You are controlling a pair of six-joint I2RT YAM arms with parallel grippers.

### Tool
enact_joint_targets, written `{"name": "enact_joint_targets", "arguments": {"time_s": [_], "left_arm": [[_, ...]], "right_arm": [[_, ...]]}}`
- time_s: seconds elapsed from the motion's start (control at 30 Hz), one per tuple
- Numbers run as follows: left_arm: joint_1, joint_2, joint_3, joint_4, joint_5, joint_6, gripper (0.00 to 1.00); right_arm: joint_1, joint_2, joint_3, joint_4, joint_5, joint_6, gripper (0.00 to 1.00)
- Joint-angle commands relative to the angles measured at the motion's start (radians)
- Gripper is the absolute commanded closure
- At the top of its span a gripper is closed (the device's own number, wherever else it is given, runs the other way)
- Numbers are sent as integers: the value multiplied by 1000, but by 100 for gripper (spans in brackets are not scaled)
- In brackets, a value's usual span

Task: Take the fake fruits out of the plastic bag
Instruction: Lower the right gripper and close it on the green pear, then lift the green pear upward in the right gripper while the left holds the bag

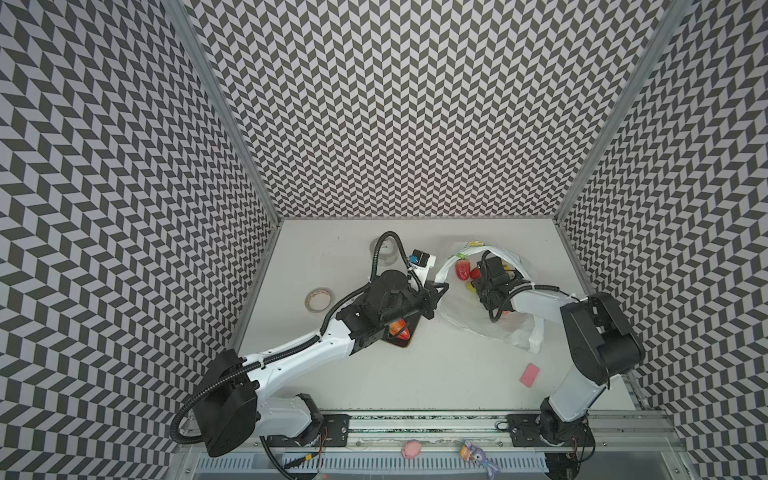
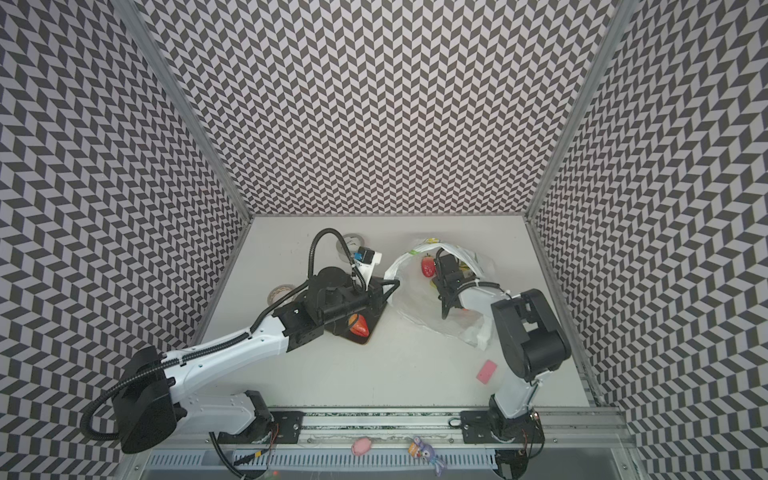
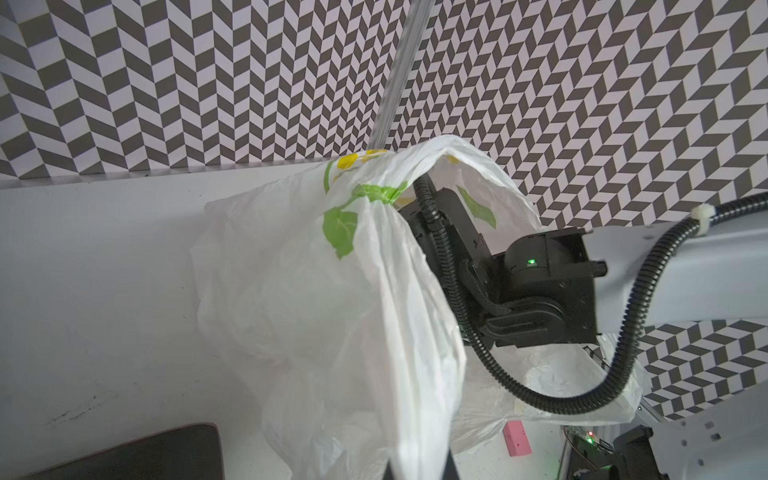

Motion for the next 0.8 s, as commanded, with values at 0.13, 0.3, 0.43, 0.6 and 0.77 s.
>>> {"name": "enact_joint_targets", "arguments": {"time_s": [0.13, 0.3, 0.43, 0.6, 0.77], "left_arm": [[20, 4, -5, 11, -11, 11, 100], [30, 0, -20, 14, -15, 8, 100], [33, 3, -21, 15, -19, 5, 100], [37, 10, -16, 18, -24, 3, 100], [41, 6, -22, 14, -58, -12, 100]], "right_arm": [[17, -194, -119, 49, -61, -125, 60], [71, -303, -180, 29, -55, -193, 60], [146, -374, -199, -17, -13, -274, 61], [256, -449, -202, -84, 71, -339, 62], [339, -559, -192, -143, 111, -430, 62]]}}
